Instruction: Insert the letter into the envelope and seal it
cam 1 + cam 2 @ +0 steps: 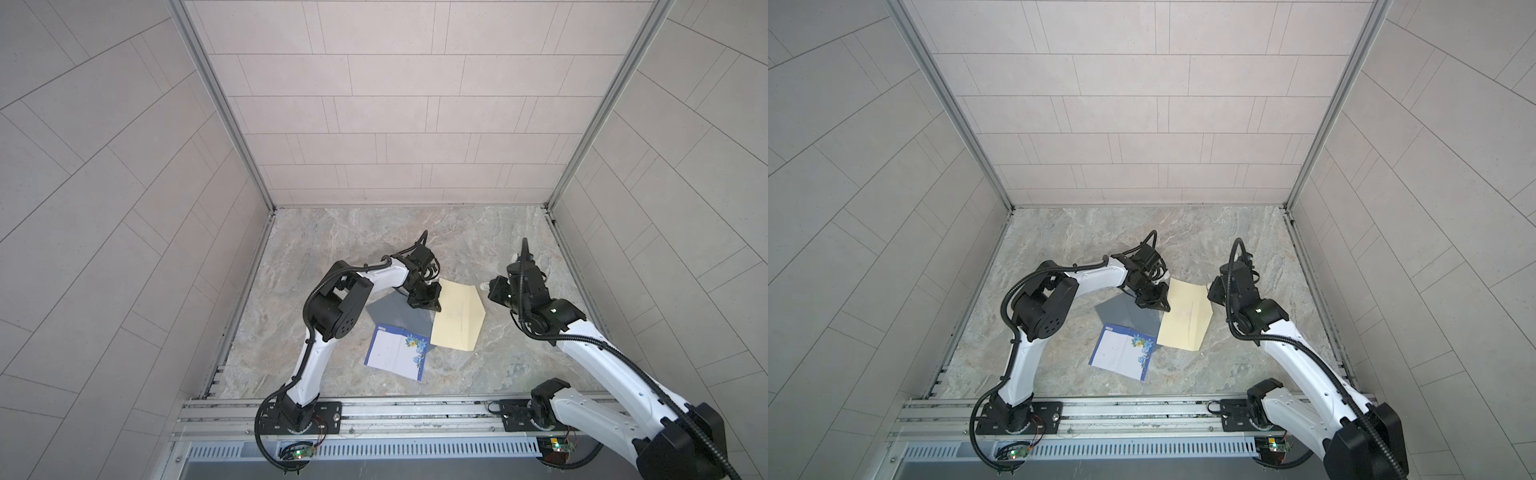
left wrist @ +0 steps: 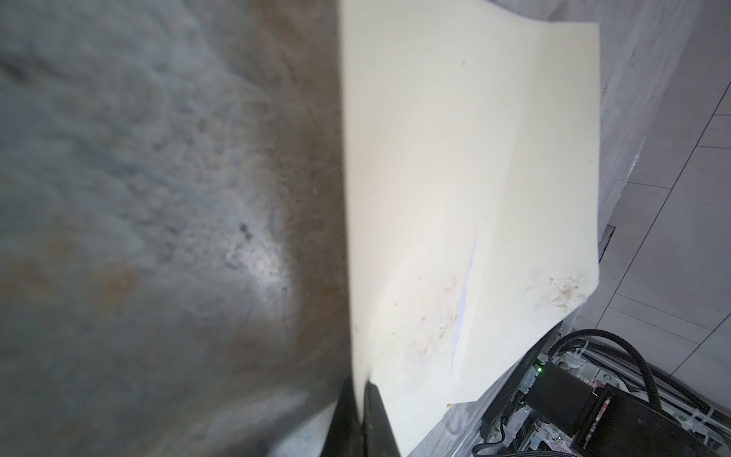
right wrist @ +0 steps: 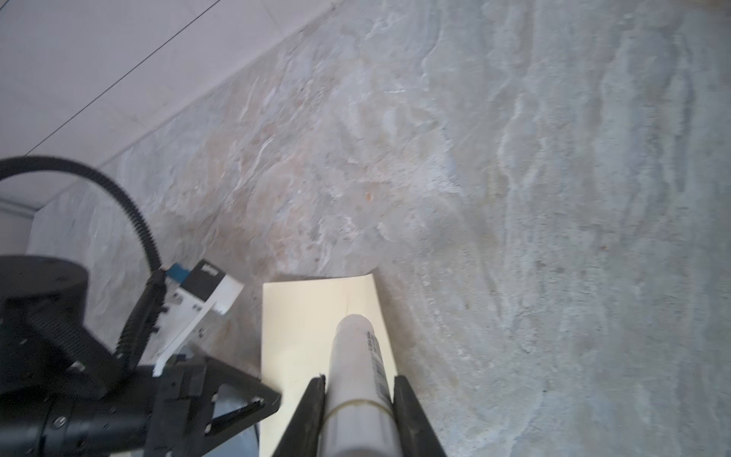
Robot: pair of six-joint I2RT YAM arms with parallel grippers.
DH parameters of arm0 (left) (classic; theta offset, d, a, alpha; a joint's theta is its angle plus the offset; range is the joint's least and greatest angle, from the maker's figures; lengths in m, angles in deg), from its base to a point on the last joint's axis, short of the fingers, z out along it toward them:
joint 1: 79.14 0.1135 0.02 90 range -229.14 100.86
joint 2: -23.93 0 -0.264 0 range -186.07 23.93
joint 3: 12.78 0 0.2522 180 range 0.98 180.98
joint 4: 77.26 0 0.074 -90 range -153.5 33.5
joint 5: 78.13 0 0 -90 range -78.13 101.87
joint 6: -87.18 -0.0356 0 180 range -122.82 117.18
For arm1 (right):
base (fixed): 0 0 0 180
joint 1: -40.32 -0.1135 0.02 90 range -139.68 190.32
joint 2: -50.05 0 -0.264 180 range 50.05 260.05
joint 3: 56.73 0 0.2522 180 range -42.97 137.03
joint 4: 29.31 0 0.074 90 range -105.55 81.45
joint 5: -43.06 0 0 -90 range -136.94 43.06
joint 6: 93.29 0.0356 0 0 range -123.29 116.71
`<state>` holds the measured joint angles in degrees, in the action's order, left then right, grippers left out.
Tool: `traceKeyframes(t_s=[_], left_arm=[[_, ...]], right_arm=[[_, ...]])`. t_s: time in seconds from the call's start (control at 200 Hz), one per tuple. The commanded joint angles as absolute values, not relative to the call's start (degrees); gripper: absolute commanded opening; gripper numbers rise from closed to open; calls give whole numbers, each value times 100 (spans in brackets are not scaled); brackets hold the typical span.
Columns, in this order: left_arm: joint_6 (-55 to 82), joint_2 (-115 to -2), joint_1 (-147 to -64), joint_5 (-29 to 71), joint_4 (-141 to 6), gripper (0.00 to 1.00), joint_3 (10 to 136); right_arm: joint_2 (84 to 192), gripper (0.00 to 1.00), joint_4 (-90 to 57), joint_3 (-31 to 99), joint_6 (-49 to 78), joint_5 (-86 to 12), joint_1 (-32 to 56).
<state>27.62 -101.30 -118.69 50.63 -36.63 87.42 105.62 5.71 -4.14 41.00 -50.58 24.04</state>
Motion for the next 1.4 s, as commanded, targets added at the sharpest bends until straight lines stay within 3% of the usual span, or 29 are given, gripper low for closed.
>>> traceKeyframes(t_s=[0.0,0.38,0.545,0.801,1.086,1.221,1.396], left_arm=[[2759,-9964,-11865,4863,-3513,0,8613],[2777,-9997,-11869,4917,-3581,0,8623],[2784,-10025,-11869,4966,-3608,0,8624],[2802,-10063,-11868,5023,-3645,0,8632],[2892,-10137,-11869,5098,-3709,0,8659],[2884,-10112,-11869,5063,-3713,0,8641],[2906,-10124,-11882,5071,-3713,0,8659]], right_arm=[[10537,0,361,-711,4033,-4822,2800],[10335,1,-1169,-1924,4442,-4548,2932],[10038,7,-1744,-2652,4996,-4626,2916],[9201,41,-724,-3172,5752,-4574,2670],[9300,62,-298,-3225,5803,-4396,2581],[9646,61,-187,-2995,5539,-4339,2573],[10306,52,-216,-2577,5111,-4050,2522]])
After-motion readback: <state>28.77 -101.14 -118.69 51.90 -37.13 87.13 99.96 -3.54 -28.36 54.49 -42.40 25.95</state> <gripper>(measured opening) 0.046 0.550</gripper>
